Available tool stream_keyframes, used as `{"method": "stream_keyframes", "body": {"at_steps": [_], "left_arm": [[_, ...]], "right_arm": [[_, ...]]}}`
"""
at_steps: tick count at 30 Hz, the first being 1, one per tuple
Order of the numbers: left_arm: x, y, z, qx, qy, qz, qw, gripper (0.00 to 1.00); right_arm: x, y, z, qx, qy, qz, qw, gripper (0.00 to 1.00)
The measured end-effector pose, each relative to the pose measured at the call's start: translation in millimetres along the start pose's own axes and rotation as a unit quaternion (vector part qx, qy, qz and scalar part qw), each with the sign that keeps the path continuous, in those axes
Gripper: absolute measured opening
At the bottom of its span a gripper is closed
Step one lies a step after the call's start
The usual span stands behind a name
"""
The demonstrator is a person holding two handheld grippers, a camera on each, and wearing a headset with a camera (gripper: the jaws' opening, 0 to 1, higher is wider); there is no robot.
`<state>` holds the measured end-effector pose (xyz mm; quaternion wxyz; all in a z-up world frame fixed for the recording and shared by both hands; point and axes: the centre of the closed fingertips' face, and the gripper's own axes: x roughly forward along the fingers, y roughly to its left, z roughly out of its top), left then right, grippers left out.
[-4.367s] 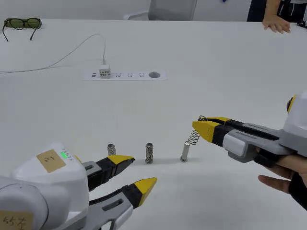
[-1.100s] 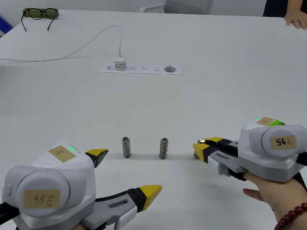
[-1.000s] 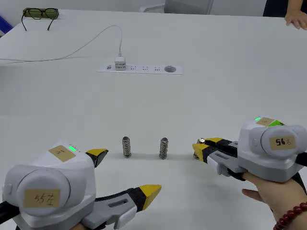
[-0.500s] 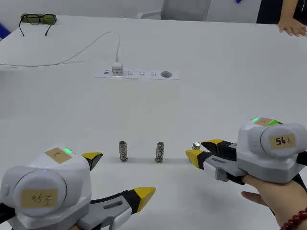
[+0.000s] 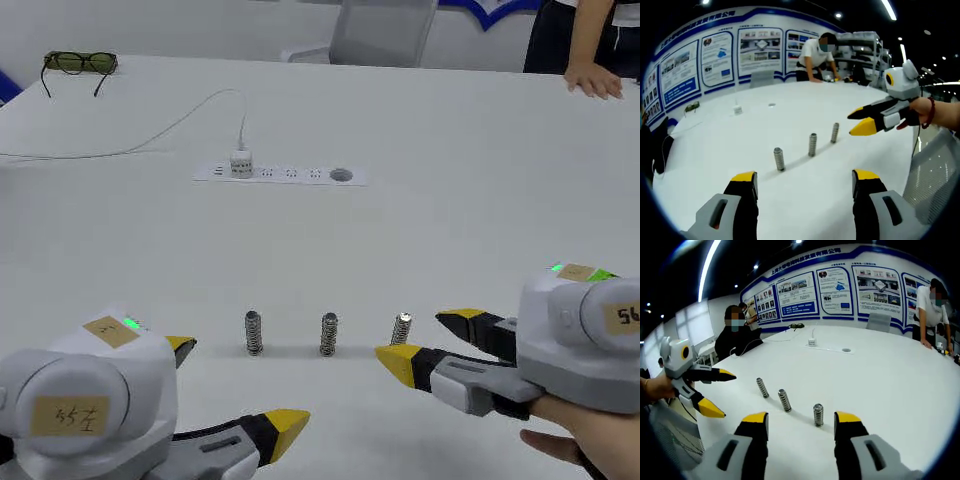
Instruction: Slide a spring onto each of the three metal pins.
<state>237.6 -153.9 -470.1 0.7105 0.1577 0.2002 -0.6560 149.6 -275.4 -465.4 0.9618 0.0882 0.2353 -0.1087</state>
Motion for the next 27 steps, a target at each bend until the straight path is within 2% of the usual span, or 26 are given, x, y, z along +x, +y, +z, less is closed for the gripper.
{"method": "stream_keyframes", "body": {"at_steps": [9,18,22,27], "left_arm": [[-11.6,-0.9,1.1,-0.004,0.004,0.002,1.0,0.81],[-20.9,-4.0,-6.5,-0.003,0.018,0.002,0.9998,0.84],[-25.2,-7.5,-9.8,-0.004,0.022,0.0,0.9998,0.84],[-29.8,-11.8,-12.9,-0.003,0.022,-0.003,0.9997,0.85]], "right_arm": [[-13.1,15.7,-0.6,0.006,0.002,0.011,0.9999,0.63],[-24.4,29.6,-10.0,0.01,0.012,0.023,0.9996,0.71],[-30.2,36.1,-14.1,0.012,0.01,0.027,0.9995,0.73],[-38.0,44.0,-15.4,0.008,-0.005,0.028,0.9996,0.75]]}}
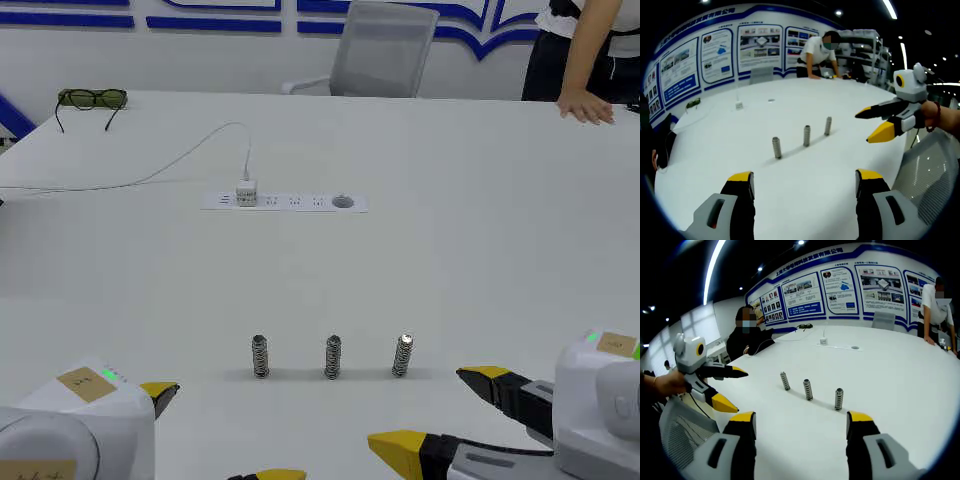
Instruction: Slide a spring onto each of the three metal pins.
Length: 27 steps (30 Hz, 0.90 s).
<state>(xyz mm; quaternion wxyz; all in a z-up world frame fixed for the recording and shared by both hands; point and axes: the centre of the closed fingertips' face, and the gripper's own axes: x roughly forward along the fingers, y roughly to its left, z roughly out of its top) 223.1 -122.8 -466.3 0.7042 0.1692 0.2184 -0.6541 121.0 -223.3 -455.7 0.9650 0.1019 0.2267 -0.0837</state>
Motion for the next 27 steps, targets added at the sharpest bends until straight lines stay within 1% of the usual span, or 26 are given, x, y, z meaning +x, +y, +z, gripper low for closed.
{"method": "stream_keyframes", "body": {"at_steps": [3,6,8,10,14,16,19,22,27], "left_arm": [[-2.5,-1.4,-1.5,0.0,-0.001,0.0,1.0,0.84],[-3.3,-2.8,-1.5,-0.007,-0.006,-0.001,1.0,0.85],[-4.2,-4.6,1.6,-0.022,-0.02,-0.005,0.9995,0.85],[-4.8,-4.8,0.6,-0.028,-0.019,-0.005,0.9994,0.86],[-6.1,-5.8,-2.9,-0.022,-0.017,-0.001,0.9996,0.88],[-6.4,-6.4,-5.8,-0.022,-0.011,-0.001,0.9997,0.89],[-6.6,-6.9,-7.9,-0.024,-0.007,-0.001,0.9997,0.91],[-6.3,-6.5,-6.9,-0.024,-0.011,0.0,0.9997,0.92],[-6.6,-5.4,-5.1,-0.03,-0.016,0.001,0.9994,0.93]], "right_arm": [[-3.2,3.0,-1.3,-0.003,-0.005,-0.001,1.0,0.76],[-4.2,2.7,-2.8,-0.004,-0.002,-0.001,1.0,0.76],[-5.5,2.3,-3.1,-0.001,-0.002,-0.004,1.0,0.77],[-6.2,2.7,-3.7,-0.001,-0.001,-0.004,1.0,0.78],[-7.7,5.7,-6.3,0.003,0.0,-0.003,1.0,0.78],[-8.7,6.9,-5.8,0.007,-0.006,-0.004,1.0,0.79],[-9.0,7.4,-3.4,0.011,-0.018,-0.006,0.9998,0.8],[-8.7,6.7,-2.1,0.019,-0.026,-0.008,0.9994,0.82],[-8.5,4.3,-4.5,0.013,-0.02,-0.014,0.9996,0.84]]}}
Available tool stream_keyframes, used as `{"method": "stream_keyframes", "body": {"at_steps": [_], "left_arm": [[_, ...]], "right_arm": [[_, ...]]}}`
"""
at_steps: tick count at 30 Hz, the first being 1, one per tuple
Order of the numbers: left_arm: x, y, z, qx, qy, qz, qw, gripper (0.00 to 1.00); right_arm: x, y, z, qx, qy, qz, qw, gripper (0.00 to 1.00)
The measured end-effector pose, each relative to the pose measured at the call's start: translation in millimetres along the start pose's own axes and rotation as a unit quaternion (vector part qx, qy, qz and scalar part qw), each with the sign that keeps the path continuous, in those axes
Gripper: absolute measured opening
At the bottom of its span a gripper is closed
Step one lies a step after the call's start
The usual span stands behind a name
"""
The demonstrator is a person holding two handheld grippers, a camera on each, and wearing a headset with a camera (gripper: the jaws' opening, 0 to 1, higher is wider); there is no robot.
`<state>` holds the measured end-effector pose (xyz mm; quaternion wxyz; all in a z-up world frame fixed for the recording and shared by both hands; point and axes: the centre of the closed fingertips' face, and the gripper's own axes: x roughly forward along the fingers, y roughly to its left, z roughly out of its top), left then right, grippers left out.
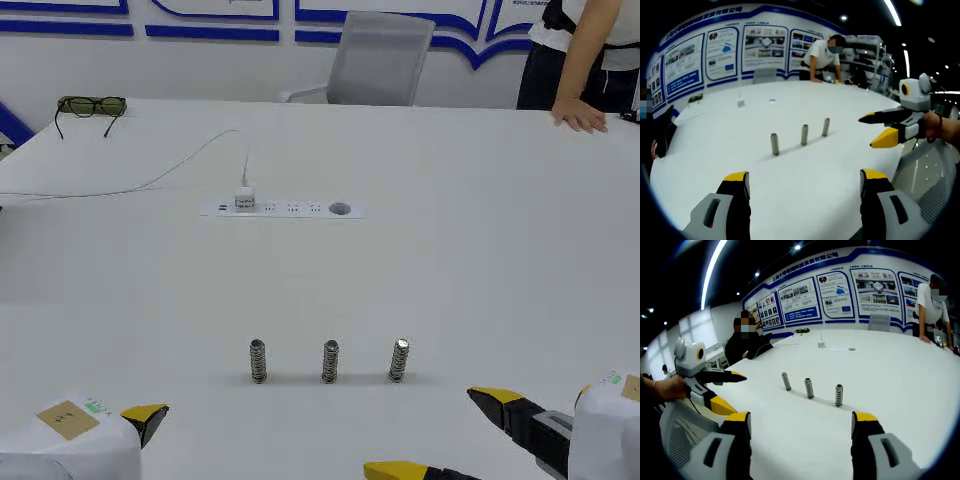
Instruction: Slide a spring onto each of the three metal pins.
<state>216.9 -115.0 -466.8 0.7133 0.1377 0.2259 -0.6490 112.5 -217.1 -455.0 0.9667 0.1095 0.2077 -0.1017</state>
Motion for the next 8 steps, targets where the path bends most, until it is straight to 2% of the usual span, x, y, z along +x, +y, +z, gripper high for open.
{"method": "stream_keyframes", "body": {"at_steps": [8], "left_arm": [[0.5,0.0,1.7,-0.005,-0.006,0.001,1.0,0.94]], "right_arm": [[-0.3,-1.4,2.0,0.003,-0.003,-0.004,1.0,0.88]]}}
